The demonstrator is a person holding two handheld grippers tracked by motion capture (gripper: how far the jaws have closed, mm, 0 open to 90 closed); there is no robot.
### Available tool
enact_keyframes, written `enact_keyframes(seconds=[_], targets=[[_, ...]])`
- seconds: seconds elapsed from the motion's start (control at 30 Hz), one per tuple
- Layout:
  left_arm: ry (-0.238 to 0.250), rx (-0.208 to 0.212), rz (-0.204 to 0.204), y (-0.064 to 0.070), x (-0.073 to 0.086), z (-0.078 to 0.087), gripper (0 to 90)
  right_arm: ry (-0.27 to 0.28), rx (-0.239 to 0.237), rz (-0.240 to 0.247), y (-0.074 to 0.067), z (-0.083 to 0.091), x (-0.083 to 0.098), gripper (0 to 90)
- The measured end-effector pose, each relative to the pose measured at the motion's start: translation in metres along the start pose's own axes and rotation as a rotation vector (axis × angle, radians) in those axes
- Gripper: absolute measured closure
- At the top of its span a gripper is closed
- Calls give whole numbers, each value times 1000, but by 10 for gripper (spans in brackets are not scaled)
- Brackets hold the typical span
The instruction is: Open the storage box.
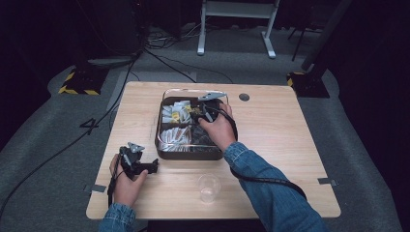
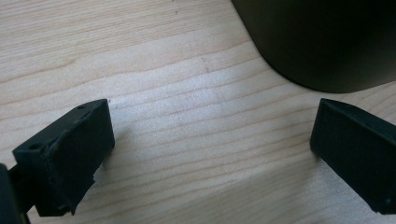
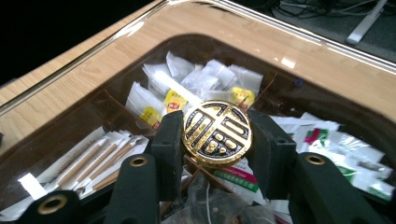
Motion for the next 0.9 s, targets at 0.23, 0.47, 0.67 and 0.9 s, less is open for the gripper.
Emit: enact_keyframes(seconds=[0.23,0.47,0.67,0.9], targets=[[3,1,4,0,0,0,1,34,2,7,11,25,-14,589],[3,-1,3,0,0,0,1,47,17,9,22,43,-21,589],[2,-2,1,0,0,0,1,54,22,-1,29,54,-23,589],[4,-4,8,0,0,0,2,51,34,2,44,72,-20,589]])
Point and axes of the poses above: each handheld gripper's, and its own axes: z roughly backward along the jaws, x roughly out of its underside, y roughly to its right, the point moved 9 cm from there along -z, roughly forward along the jaws, and after that the axes turned 9 degrees about y, right-handed, at the moved point
